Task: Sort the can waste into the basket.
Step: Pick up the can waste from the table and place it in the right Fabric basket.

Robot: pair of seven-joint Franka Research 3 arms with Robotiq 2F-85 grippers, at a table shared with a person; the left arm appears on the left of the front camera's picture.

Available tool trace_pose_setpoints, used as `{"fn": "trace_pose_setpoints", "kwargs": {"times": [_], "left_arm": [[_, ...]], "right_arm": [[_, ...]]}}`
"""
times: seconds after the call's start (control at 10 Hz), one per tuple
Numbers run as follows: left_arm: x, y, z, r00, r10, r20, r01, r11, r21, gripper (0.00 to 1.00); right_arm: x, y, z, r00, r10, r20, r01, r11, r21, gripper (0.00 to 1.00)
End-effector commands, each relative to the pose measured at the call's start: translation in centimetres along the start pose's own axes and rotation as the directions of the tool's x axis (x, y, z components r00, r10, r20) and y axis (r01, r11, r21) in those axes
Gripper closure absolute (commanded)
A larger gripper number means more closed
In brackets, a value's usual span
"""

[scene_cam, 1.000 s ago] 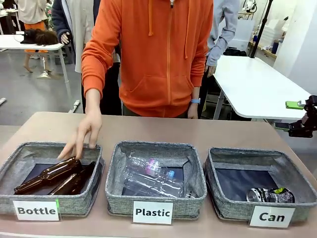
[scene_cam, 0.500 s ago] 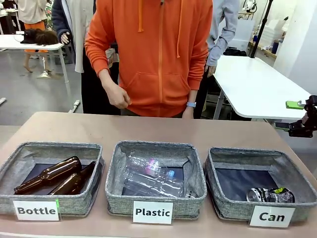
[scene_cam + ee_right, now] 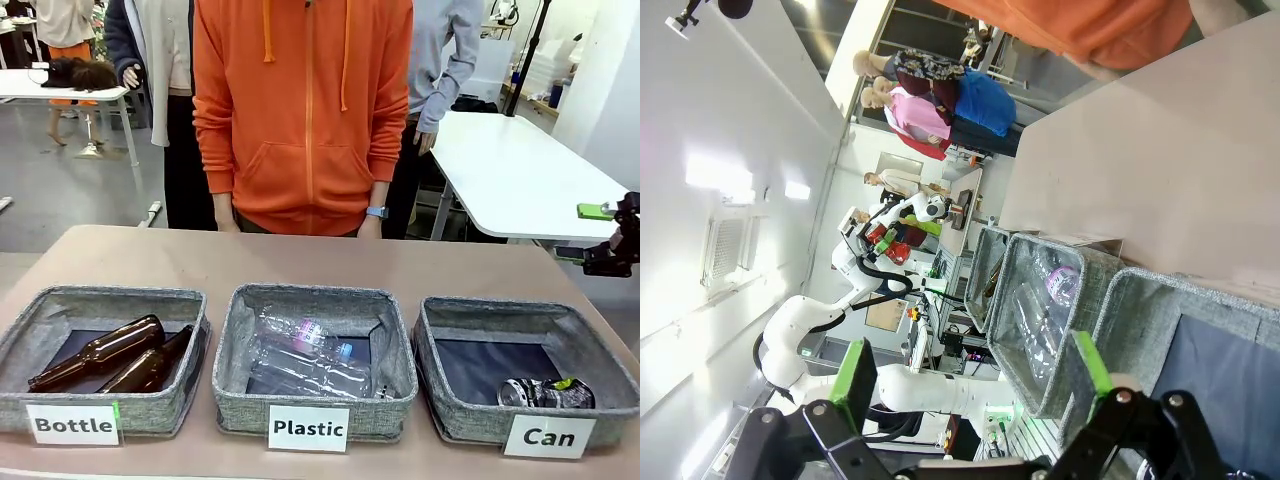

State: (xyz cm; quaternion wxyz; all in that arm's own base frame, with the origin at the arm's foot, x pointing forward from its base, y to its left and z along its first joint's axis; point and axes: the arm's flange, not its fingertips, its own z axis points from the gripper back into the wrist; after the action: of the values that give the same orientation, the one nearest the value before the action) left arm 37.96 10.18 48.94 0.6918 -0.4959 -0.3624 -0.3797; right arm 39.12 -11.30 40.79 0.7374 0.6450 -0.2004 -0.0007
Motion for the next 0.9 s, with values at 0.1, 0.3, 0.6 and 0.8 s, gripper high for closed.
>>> {"fn": "trace_pose_setpoints", "kwargs": {"times": [0.1, 0.3, 0.6, 0.8], "left_arm": [[5.8, 1.3, -15.3, 0.997, 0.009, -0.073, -0.018, 0.993, -0.121, 1.0], [7.8, 0.6, -27.4, 0.996, -0.025, -0.085, 0.007, 0.979, -0.202, 1.0], [7.2, -1.1, -42.7, 0.988, -0.045, -0.15, -0.003, 0.953, -0.303, 1.0], [6.0, -4.3, -52.3, 0.988, -0.132, -0.075, 0.094, 0.921, -0.378, 1.0]], "right_arm": [[0.0, 0.2, 0.2, 1.0, 0.004, -0.016, -0.004, 1.0, 0.001, 0.0], [0.0, 0.2, 0.2, 1.0, 0.004, -0.016, -0.004, 1.0, 0.001, 0.0], [0.0, 0.2, 0.2, 1.0, 0.004, -0.016, -0.004, 1.0, 0.001, 0.0], [-1.4, 2.3, 3.3, 0.999, -0.019, -0.033, 0.016, 0.996, -0.089, 0.0]]}}
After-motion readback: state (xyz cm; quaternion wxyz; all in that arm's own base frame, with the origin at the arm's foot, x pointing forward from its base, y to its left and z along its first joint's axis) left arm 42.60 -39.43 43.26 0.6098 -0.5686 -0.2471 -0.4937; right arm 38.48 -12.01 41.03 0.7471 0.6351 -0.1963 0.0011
